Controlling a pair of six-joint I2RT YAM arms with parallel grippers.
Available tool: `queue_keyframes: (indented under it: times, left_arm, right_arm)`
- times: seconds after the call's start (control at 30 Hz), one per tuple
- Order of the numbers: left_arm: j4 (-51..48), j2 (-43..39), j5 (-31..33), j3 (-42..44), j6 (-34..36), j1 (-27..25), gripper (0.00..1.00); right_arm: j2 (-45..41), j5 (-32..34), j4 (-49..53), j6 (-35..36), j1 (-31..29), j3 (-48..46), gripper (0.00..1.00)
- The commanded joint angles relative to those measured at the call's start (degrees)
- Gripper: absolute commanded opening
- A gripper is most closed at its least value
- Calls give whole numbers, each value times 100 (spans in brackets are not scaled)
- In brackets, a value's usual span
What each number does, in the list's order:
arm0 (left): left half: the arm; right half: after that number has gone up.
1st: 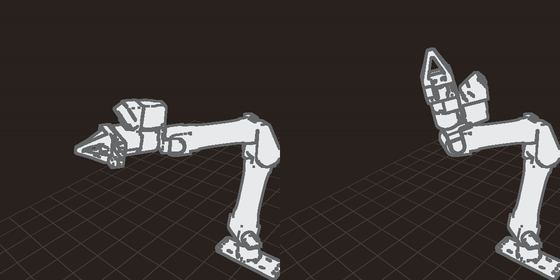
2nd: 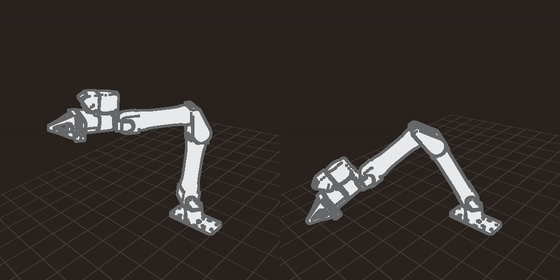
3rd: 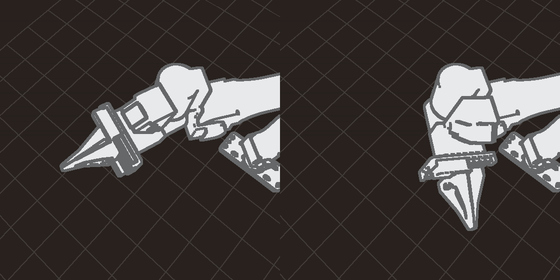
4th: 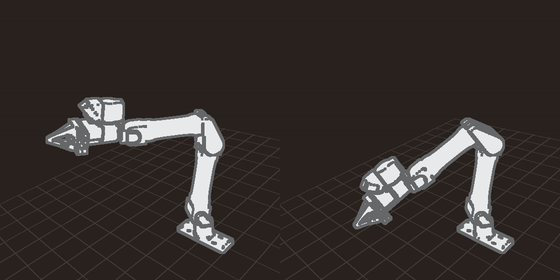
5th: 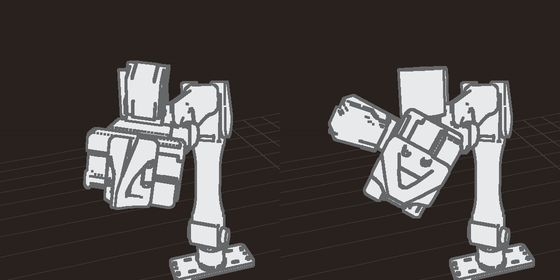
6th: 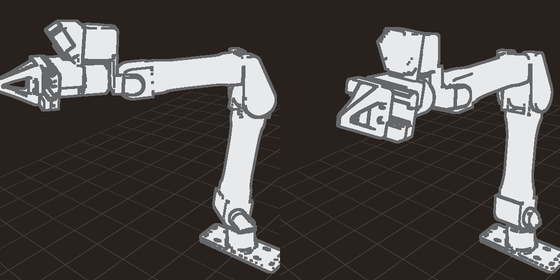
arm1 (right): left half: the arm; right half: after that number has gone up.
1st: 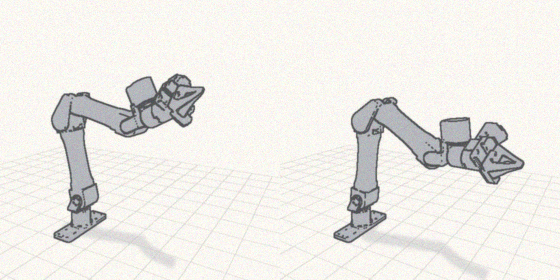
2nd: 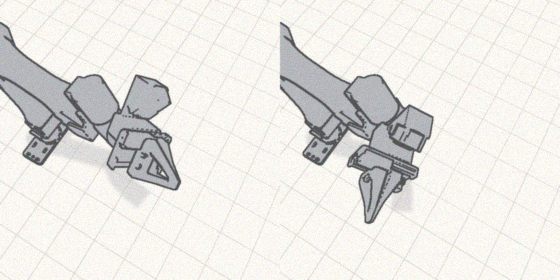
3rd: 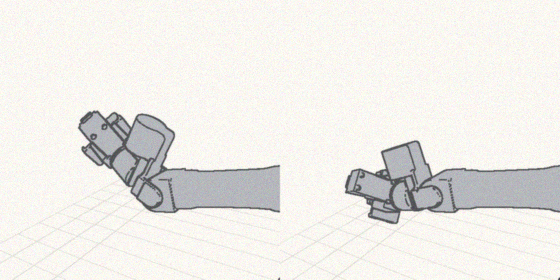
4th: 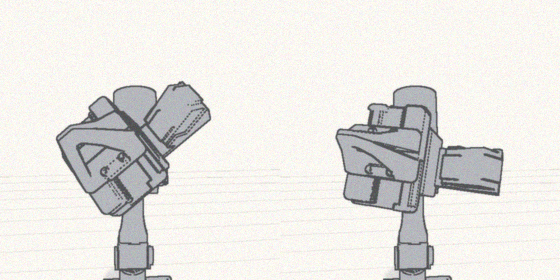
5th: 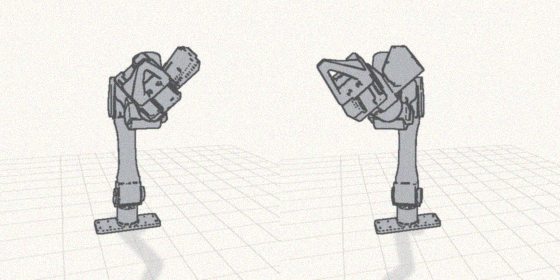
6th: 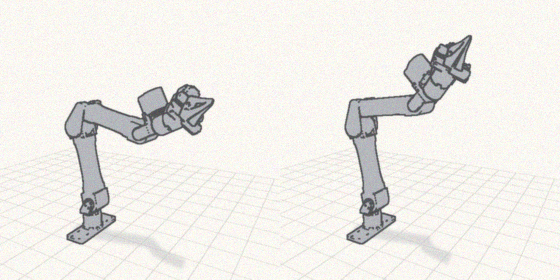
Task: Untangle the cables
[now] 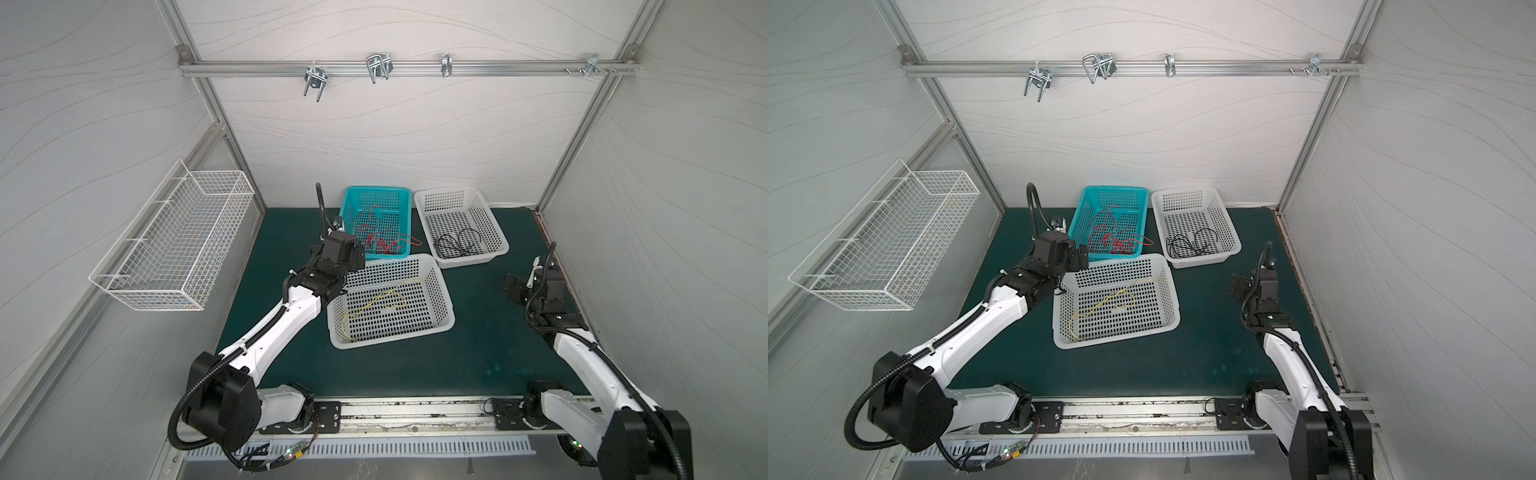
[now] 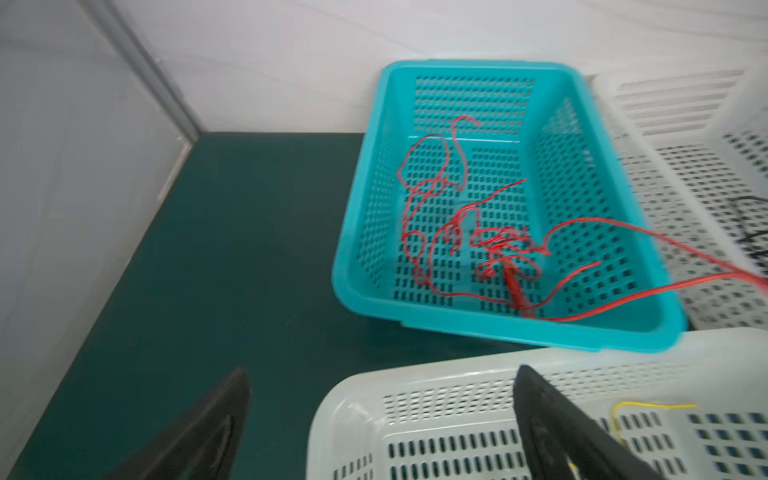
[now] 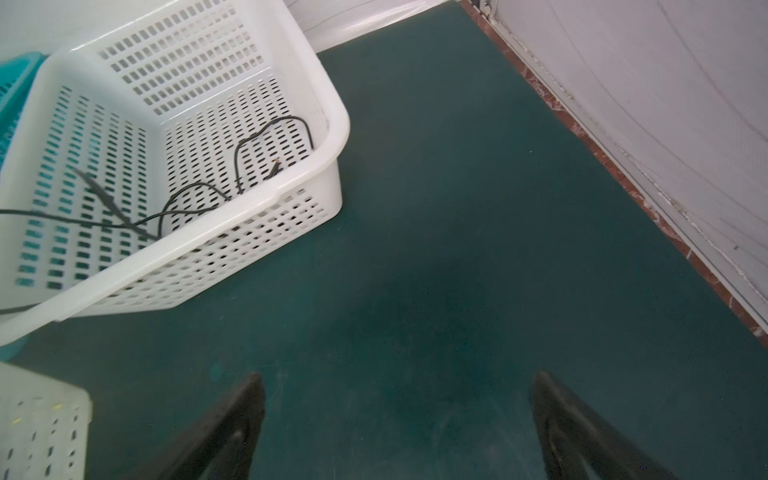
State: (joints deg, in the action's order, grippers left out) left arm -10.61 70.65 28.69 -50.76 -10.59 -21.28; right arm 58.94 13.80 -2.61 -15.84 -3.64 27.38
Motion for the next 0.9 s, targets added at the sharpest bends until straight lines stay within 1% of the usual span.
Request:
queue_keyframes:
  times: [0.0, 0.07, 0.2, 0.27, 0.37, 0.4, 0.43, 0.47, 0.5, 0.57, 0.6, 0.7, 0.87]
  left_arm:
    - [949, -274, 557, 511, -101, 185, 99]
    - [1209, -411, 559, 817, -129, 325, 99]
    - [1472, -626, 607, 1238, -132, 624, 99]
    - [1687, -681, 562, 1422, -8, 774, 99]
    - [2091, -706, 468, 1693, 119, 1018, 99]
    - [2360, -699, 437, 1823, 168, 1080, 99]
    - [2589, -684, 424, 1939, 217, 1128, 99]
    - [2905, -656, 354, 2077, 304, 1171, 99]
    - [3236, -612, 266, 2211, 421, 1203, 98]
    - [3843, -446, 262, 2404, 630, 1226, 98]
    - [3993, -325, 274, 2466, 687, 1261, 98]
    - [4219, 85, 129, 2568, 694, 1386, 98]
    - [5374, 812, -164, 2861, 730, 1703, 98]
  right_arm:
    - [403, 305, -1547, 472, 44, -406, 99]
    - [645, 235, -2250, 718, 45, -642, 99]
    - [1243, 55, -3360, 842, 44, -883, 99]
    - [1533, -162, -3448, 875, 43, -742, 99]
    - [1953, -148, -3908, 988, -6, -611, 99]
    - [2156, -59, -4186, 1102, -39, -634, 99]
    - [2368, -14, -4360, 1048, -41, -629, 99]
    - [2621, -110, -4729, 1098, -56, -665, 99]
    - [2843, -186, -4842, 1234, -112, -641, 99]
    - [3147, 47, -4838, 1429, -315, -431, 99]
    - [3119, 229, -4419, 1450, -428, -268, 99]
    - [3084, 221, -4454, 1335, -357, -304, 99]
    - [3079, 203, -4455, 1306, -348, -312, 99]
